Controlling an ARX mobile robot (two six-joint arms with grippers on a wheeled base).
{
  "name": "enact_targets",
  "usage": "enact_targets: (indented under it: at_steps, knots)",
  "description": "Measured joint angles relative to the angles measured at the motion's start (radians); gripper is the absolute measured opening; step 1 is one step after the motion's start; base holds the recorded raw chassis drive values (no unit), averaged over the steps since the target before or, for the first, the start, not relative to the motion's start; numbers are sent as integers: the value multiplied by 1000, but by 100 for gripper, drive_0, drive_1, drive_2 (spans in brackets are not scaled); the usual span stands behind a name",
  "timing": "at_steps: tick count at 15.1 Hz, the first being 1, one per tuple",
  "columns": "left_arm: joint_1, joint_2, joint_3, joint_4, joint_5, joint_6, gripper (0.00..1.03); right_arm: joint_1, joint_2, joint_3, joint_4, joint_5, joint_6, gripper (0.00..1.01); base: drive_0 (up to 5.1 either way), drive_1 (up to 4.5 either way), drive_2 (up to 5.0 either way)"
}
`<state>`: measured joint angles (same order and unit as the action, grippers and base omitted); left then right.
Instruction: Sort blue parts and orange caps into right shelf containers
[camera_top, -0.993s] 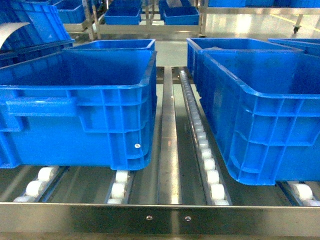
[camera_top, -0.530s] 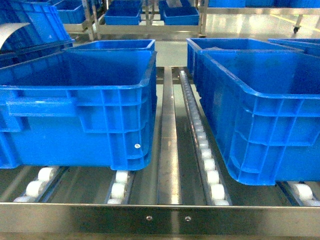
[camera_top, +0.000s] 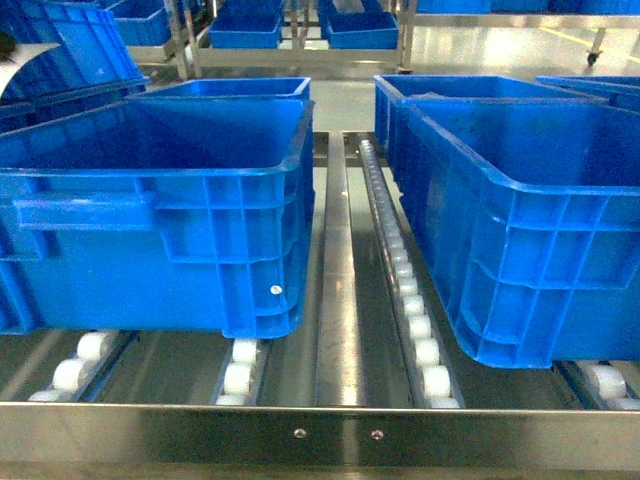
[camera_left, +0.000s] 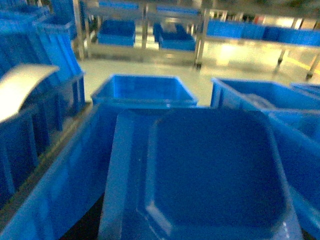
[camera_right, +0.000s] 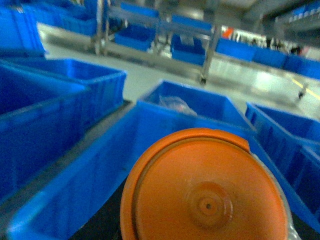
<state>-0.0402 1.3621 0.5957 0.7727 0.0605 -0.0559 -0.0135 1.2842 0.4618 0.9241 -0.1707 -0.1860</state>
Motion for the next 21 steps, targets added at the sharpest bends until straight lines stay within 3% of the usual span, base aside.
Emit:
enact_targets:
  at_steps: [2, 4, 6, 9, 12, 13, 14, 15, 16, 20, 21]
  knots:
    - [0, 229, 223, -117, -41, -21, 42, 21, 268, 207, -47, 131, -25, 44, 0, 0, 0]
    - [14, 302, 337, -149, -56, -53, 42, 21, 396, 360, -79, 210, -21, 44, 0, 0, 0]
    - [31, 302, 340, -99, -58, -69, 63, 27, 435, 381, -52, 264, -16, 64, 0, 0, 0]
    - [55, 301, 320, -99, -24, -76, 100, 27, 437, 381, -30, 270, -6, 100, 0, 0, 0]
    - [56, 253, 304, -99, -39, -77, 98, 27, 429, 379, -75, 274, -7, 98, 0, 0, 0]
    - [49, 250, 286, -41, -53, -56, 93, 17, 412, 350, -39, 204, 43, 88, 0, 0, 0]
    - [45, 212, 202, 16, -61, -10, 80, 17, 348, 257, -5, 177, 109, 75, 0, 0, 0]
    - [42, 153, 99, 52, -61, 16, 68, 17, 283, 172, 25, 174, 140, 63, 0, 0, 0]
    - [40, 101, 21, 82, -60, 31, 56, 17, 227, 94, 47, 174, 159, 48, 0, 0, 0]
    - [40, -44, -197, 137, -61, 38, 13, 17, 84, -101, 73, 174, 171, 6, 0, 0, 0]
    - [40, -87, -246, 142, -61, 37, 1, 17, 37, -145, 75, 174, 172, 2, 0, 0, 0]
